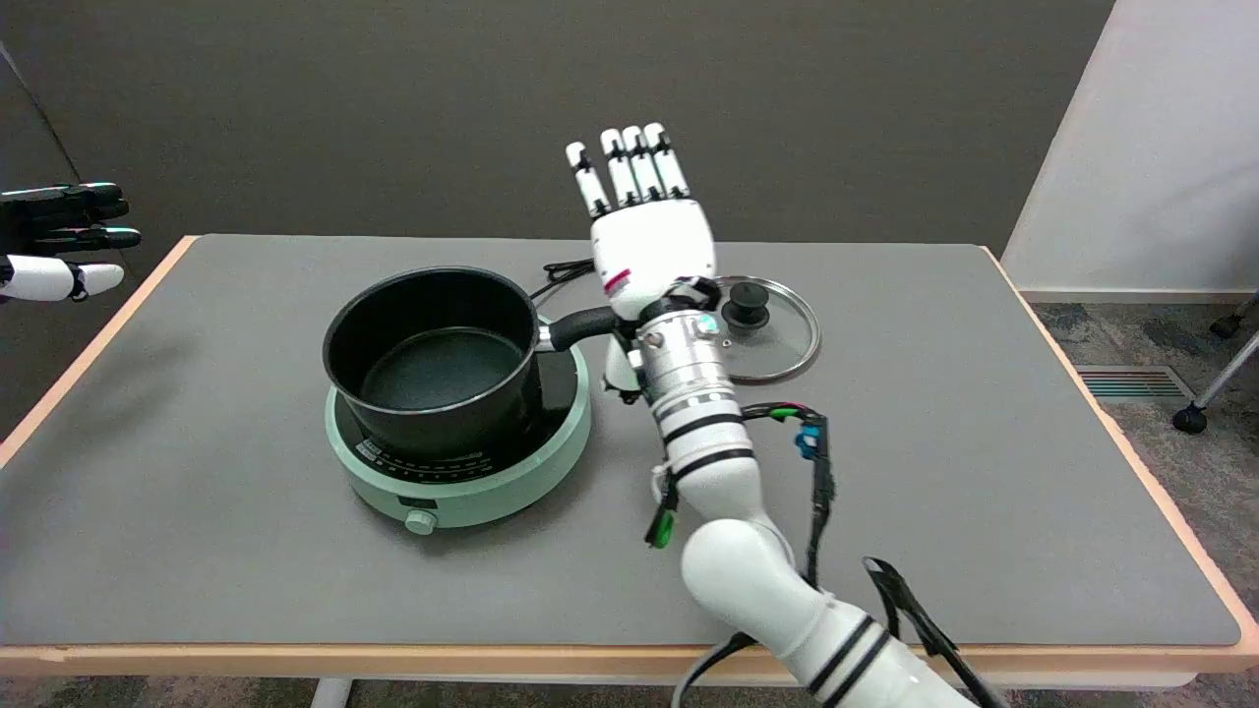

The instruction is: Pick up the pot lid.

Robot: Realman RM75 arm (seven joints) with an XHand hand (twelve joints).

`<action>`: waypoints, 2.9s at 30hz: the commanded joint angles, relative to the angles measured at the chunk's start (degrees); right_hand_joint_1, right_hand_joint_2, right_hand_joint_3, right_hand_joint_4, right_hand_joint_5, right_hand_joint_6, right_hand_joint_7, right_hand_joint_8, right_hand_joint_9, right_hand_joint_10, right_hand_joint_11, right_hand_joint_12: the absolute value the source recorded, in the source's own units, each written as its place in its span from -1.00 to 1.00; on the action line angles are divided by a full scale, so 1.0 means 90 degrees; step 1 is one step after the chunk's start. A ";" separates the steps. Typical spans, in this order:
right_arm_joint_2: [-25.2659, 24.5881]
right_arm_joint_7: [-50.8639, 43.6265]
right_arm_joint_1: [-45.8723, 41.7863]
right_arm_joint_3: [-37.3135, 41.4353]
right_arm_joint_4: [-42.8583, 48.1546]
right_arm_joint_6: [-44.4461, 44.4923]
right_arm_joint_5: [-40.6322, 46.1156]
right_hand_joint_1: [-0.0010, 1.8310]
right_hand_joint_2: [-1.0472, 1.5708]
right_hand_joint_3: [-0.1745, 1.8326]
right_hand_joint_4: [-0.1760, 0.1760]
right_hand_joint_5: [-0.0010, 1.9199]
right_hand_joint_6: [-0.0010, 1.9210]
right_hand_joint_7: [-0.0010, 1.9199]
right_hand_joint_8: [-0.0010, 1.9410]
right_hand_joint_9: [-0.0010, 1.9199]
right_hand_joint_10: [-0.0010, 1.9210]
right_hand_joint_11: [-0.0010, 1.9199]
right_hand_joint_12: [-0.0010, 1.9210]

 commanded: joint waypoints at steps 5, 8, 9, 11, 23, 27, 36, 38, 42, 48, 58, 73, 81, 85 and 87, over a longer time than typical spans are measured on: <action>0.1519 -0.0230 -0.1457 0.0210 0.2504 0.0701 0.0201 0.30 -0.74 0.53 0.79 -0.97 -0.97 -0.97 -0.97 -0.97 -0.97 -0.97 -0.97; 0.1936 -0.0235 -0.1552 0.0259 0.2591 0.0976 0.0531 0.29 -0.75 0.55 1.00 -0.97 -0.97 -0.97 -0.97 -0.97 -0.97 -0.97 -0.97; 0.2065 -0.0235 -0.1566 0.0264 0.2591 0.1054 0.0678 0.29 -0.75 0.55 1.00 -0.97 -0.97 -0.97 -0.97 -0.97 -0.97 -0.97 -0.97; 0.2276 -0.0191 -0.1566 0.0313 0.2520 0.1162 0.1066 0.29 -0.76 0.57 1.00 -0.97 -0.97 -0.97 -0.97 -0.97 -0.97 -0.97 -0.97; 0.2440 0.0417 -0.1375 0.2030 0.1736 -0.0245 0.2456 -0.18 0.34 0.02 1.00 -0.24 -0.30 -0.06 -0.57 -0.18 -0.41 -0.48 0.10; 0.2471 0.0422 -0.1278 0.2564 0.1620 -0.0841 0.2875 -0.19 0.36 -0.03 1.00 -0.23 -0.30 -0.06 -0.56 -0.17 -0.40 -0.46 0.09; 0.2550 0.0663 -0.0937 0.3370 0.1360 -0.1754 0.2940 -0.18 0.34 0.02 1.00 -0.24 -0.29 -0.06 -0.57 -0.17 -0.38 -0.47 0.13; 0.2609 0.0808 -0.0833 0.3424 0.1251 -0.1772 0.2931 -0.18 0.34 0.02 1.00 -0.24 -0.29 -0.06 -0.57 -0.17 -0.38 -0.46 0.14; 0.2662 0.0940 -0.0753 0.3433 0.1249 -0.1742 0.2934 -0.18 0.34 0.02 1.00 -0.24 -0.29 -0.06 -0.56 -0.15 -0.34 -0.45 0.17; 0.2750 0.1172 -0.0904 0.3508 0.1654 -0.1808 0.2913 -0.17 0.34 0.03 1.00 -0.24 -0.31 -0.05 -0.56 -0.14 -0.29 -0.43 0.20; 0.3065 0.1451 -0.1029 0.4072 0.1661 -0.2632 0.2913 -0.06 0.22 0.16 0.69 -0.53 -0.81 -0.39 -0.81 -0.31 -0.52 -0.45 0.22; 0.3616 0.1780 0.0118 0.3347 0.0421 -0.3615 0.2842 -0.12 0.25 0.17 0.81 -0.48 -0.75 -0.38 -0.82 -0.33 -0.51 -0.46 0.13; 0.3634 0.1780 0.0885 0.2451 -0.0290 -0.3690 0.2842 -0.07 0.26 0.12 0.83 -0.46 -0.76 -0.36 -0.78 -0.29 -0.56 -0.47 0.17; 0.3567 0.1785 0.1104 0.2071 -0.0522 -0.3690 0.2842 -0.13 0.25 0.17 0.83 -0.47 -0.74 -0.34 -0.80 -0.32 -0.50 -0.46 0.13; 0.3554 0.1816 0.1173 0.1897 -0.0591 -0.3690 0.2842 -0.09 0.26 0.13 0.82 -0.47 -0.76 -0.35 -0.79 -0.30 -0.55 -0.47 0.16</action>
